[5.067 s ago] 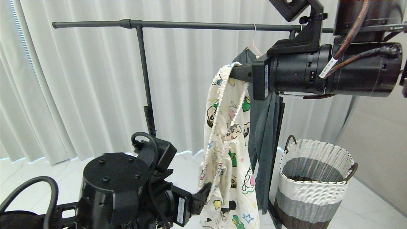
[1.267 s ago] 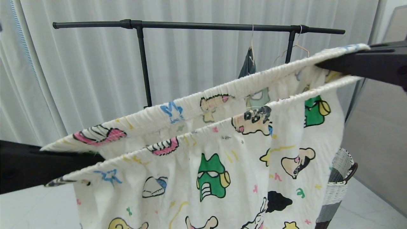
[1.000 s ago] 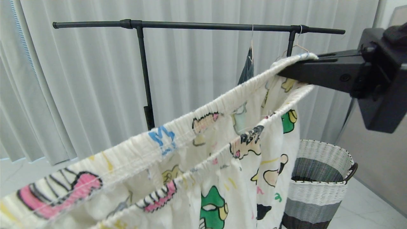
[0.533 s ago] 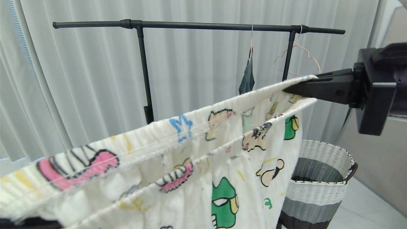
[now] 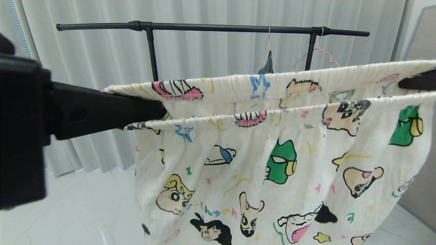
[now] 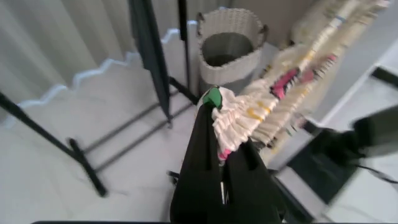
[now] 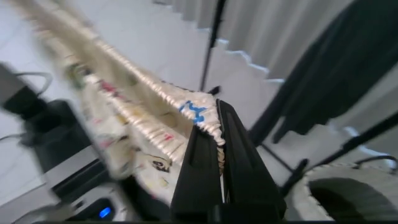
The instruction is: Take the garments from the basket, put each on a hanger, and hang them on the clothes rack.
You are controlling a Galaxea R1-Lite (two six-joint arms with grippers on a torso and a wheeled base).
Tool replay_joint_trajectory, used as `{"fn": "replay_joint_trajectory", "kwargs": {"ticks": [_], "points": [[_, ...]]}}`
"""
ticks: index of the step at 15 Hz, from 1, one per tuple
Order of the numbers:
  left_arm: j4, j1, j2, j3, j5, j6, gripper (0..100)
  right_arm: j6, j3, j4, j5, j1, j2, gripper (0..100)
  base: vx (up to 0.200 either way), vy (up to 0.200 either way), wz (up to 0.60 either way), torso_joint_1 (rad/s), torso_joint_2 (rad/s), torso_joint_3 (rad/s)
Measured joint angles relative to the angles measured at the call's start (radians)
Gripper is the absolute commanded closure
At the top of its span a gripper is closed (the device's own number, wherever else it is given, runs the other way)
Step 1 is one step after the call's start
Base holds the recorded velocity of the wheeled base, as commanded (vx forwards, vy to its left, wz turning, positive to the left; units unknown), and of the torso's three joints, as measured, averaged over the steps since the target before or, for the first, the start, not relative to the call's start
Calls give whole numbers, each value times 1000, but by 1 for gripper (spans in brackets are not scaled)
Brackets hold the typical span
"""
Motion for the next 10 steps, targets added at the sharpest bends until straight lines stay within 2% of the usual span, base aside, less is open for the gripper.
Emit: {"fn": "replay_joint_trajectory", "kwargs": {"ticks": [1,3,5,9,10], "points": [[-9,27,11,0,0,39,100,17,-3,24,0,50,-13,100,0,0,0,0,0,0],[-13,54,22,-6,0,54,100,29,-6,31,-4,100,-31,100,0,0,0,0,0,0],[-14,62,24,-15,1,56,100,28,-1,19,-20,112,-37,100,0,0,0,0,0,0],[-14,63,27,-19,3,54,100,24,48,-4,-102,116,-46,100,0,0,0,0,0,0],[-14,62,27,-19,3,54,100,24,57,-6,-104,116,-49,0,0,0,0,0,0,0]]}}
